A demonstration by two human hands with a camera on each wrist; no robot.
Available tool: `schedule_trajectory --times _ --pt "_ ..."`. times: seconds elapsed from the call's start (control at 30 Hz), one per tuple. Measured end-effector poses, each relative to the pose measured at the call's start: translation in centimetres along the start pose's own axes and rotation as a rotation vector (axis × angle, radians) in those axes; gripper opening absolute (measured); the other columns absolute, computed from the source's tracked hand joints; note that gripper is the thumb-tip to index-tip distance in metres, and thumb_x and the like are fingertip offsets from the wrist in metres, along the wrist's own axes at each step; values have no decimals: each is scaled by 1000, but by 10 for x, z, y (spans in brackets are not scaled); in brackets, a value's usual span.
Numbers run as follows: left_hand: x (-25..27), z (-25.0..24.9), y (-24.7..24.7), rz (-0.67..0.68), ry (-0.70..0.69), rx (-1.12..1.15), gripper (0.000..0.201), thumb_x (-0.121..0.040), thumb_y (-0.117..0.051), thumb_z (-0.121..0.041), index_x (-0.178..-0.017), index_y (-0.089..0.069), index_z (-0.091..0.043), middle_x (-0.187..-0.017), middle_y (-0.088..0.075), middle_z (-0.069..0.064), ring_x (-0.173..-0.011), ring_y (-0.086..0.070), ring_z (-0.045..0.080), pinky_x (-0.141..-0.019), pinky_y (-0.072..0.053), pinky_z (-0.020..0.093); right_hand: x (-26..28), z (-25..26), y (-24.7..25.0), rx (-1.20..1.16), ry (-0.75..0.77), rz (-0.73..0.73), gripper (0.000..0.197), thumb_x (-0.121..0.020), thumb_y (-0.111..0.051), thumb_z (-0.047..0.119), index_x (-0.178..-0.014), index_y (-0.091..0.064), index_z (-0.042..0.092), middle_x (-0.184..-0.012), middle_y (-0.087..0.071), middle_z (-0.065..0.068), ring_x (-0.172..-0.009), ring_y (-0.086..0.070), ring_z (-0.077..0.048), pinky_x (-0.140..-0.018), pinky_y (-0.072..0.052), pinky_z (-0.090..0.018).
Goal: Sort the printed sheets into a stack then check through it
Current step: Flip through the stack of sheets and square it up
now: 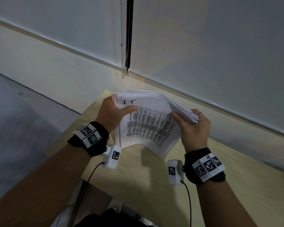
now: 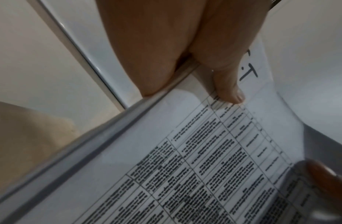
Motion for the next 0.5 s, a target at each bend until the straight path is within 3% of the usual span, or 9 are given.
schedule_trajectory --times 0.07,0.13,0.2,0.27,0.33,0.43,0.5 --pt "1 -4 1 -2 -25 27 33 -71 -84 -6 -92 -70 -26 -80 -75 -25 -81 -71 -5 -72 -52 11 0 2 6 -11 41 -15 18 -70 -84 1 -72 -67 8 -64 -68 18 -62 -61 5 -63 -49 -14" --pt "3 -1 2 25 -32 32 32 -69 -87 -10 -97 -72 -15 -81 -77 -17 -80 -73 0 -70 -54 15 4 -1 14 -33 25 -5 19 -69 -84 0 -74 -67 7 -67 -70 16 -64 -63 2 -63 -50 -15" --pt "7 8 3 55 -9 6 51 -65 -89 -29 -104 -70 -3 -90 -78 -4 -87 -73 8 -74 -58 24 12 -10 15 -32 -54 44 26 -68 -86 2 -86 -67 -2 -72 -71 13 -67 -66 -2 -64 -52 -18" --pt "13 12 3 62 -29 -26 64 -67 -83 -44 -112 -68 -1 -103 -76 5 -98 -72 14 -85 -58 30 18 -16 13 -18 -100 76 40 -68 -85 0 -102 -66 -6 -83 -73 8 -75 -69 -2 -68 -53 -17" --pt "17 15 -2 38 -33 -57 52 -75 -76 -45 -109 -68 -6 -100 -74 0 -94 -71 4 -80 -55 20 21 -15 8 -22 -110 85 37 -71 -83 0 -106 -70 3 -93 -75 2 -84 -72 -7 -74 -56 -20" --pt "17 9 -8 -51 -45 -72 15 -85 -74 -23 -96 -64 -24 -87 -69 -11 -76 -67 -9 -67 -49 9 21 -13 4 -29 -95 41 27 -76 -80 1 -92 -75 22 -86 -77 10 -82 -71 -9 -77 -58 -27" --pt "17 7 -11 -69 -61 -75 17 -85 -74 -19 -98 -63 -21 -88 -69 -12 -76 -66 -10 -67 -49 9 21 -11 5 -34 -84 2 28 -76 -79 0 -86 -74 25 -79 -75 15 -75 -69 -5 -72 -56 -25"
Point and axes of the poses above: each hand's wrist, its own x-axis away from the middle knuckle, its own y-axis out of the back of the hand, z = x × y, the point moved 2 cm from there along -x, towards the middle knuckle
